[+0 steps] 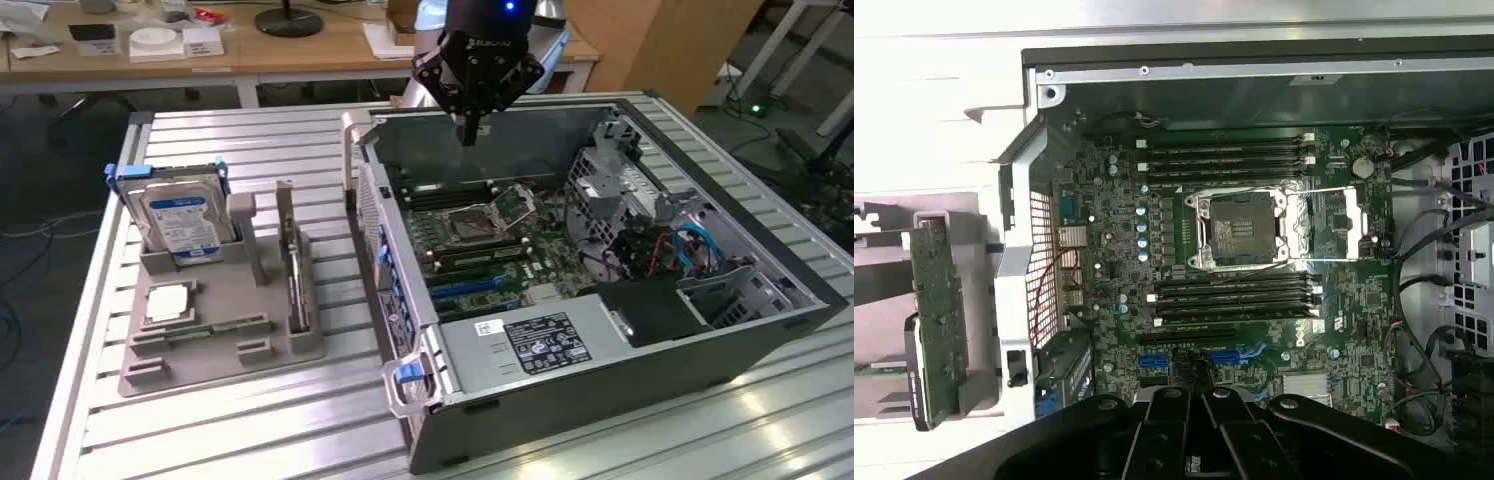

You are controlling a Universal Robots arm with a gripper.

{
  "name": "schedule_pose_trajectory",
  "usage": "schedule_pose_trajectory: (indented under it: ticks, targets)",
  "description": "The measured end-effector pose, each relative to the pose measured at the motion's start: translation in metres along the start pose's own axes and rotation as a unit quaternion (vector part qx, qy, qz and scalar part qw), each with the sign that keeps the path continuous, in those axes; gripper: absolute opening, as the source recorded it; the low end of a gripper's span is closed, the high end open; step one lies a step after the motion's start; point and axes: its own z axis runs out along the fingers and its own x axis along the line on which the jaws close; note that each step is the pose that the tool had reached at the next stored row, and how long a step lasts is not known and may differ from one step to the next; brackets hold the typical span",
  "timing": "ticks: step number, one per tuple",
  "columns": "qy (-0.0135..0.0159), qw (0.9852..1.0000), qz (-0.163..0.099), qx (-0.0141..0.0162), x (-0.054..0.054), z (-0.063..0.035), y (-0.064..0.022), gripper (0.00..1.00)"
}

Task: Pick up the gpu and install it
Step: 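Reach for the gpu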

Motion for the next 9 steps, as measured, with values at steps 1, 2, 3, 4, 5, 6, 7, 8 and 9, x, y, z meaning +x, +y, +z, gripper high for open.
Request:
schedule_pose_trajectory:
  ticks: [1, 2, 3, 4, 5, 6, 7, 8, 9]
  targets:
    - [0.0, 1.0, 0.0, 0.0, 0.0, 0.0, 0.0, 0.11]
    - [0.0, 1.0, 0.0, 0.0, 0.0, 0.0, 0.0, 0.11]
    - [0.0, 1.0, 0.0, 0.0, 0.0, 0.0, 0.0, 0.11]
    - [0.0, 1.0, 0.0, 0.0, 0.0001, 0.0, 0.0, 0.11]
    - [0.0, 1.0, 0.0, 0.0, 0.0005, 0.0, 0.0, 0.11]
    - [0.0, 1.0, 0.0, 0.0, 0.0011, 0.0, -0.0001, 0.11]
    - [0.0, 1.0, 0.0, 0.0, 0.002, -0.0001, -0.0002, 0.11]
    - [0.0, 1.0, 0.0, 0.0001, 0.003, -0.0002, -0.0002, 0.11]
    - [0.0, 1.0, 0.0, 0.0, 0.0042, -0.0001, -0.0003, 0.11]
